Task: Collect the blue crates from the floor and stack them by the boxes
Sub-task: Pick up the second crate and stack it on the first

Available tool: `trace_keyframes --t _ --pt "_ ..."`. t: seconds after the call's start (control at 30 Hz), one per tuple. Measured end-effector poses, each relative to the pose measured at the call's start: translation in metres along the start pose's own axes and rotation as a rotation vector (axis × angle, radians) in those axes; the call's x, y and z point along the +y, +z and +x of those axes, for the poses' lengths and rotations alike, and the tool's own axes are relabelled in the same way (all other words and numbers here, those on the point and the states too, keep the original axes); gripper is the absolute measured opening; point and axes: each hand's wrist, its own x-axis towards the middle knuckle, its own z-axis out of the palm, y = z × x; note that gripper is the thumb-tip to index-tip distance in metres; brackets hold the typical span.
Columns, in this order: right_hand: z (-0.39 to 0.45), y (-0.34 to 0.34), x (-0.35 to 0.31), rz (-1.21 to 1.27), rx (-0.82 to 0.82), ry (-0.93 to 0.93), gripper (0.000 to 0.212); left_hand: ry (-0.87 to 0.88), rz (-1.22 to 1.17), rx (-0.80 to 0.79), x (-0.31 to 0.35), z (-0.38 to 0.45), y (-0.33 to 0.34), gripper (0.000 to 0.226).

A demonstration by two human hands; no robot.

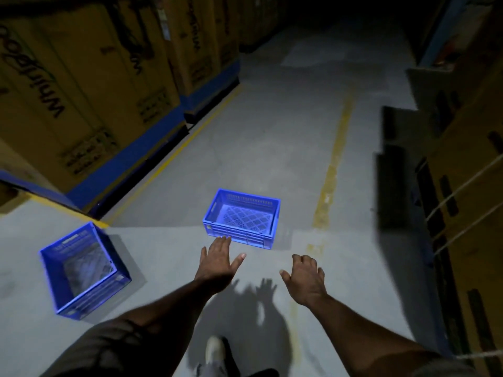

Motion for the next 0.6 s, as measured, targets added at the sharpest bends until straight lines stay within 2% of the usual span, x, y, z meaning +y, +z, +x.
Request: trace_keyframes --t 0.07,0.23,0.37,0.5,0.6 --pt "0.022 0.001 -0.012 -0.030 -0.008 -0.021 0.053 -0.033 -0.039 0.001 -0.013 0.015 -0.002 0.077" --pt "0.077 0.010 -0.063 -0.077 -0.045 -0.050 0.054 -0.049 -0.010 0.050 -0.066 0.065 -0.010 0.109" --pt "0.127 0.014 -0.111 -0.097 -0.071 -0.033 0.058 -0.056 -0.022 0.064 -0.108 0.116 -0.037 0.106" --pt "0.176 0.012 -0.166 -0.061 -0.084 0.022 0.055 -0.015 -0.025 0.062 -0.155 0.165 -0.075 0.093" --pt "0.206 0.012 -0.209 -0.033 -0.067 0.035 0.055 -0.022 -0.020 0.072 -0.196 0.206 -0.097 0.108"
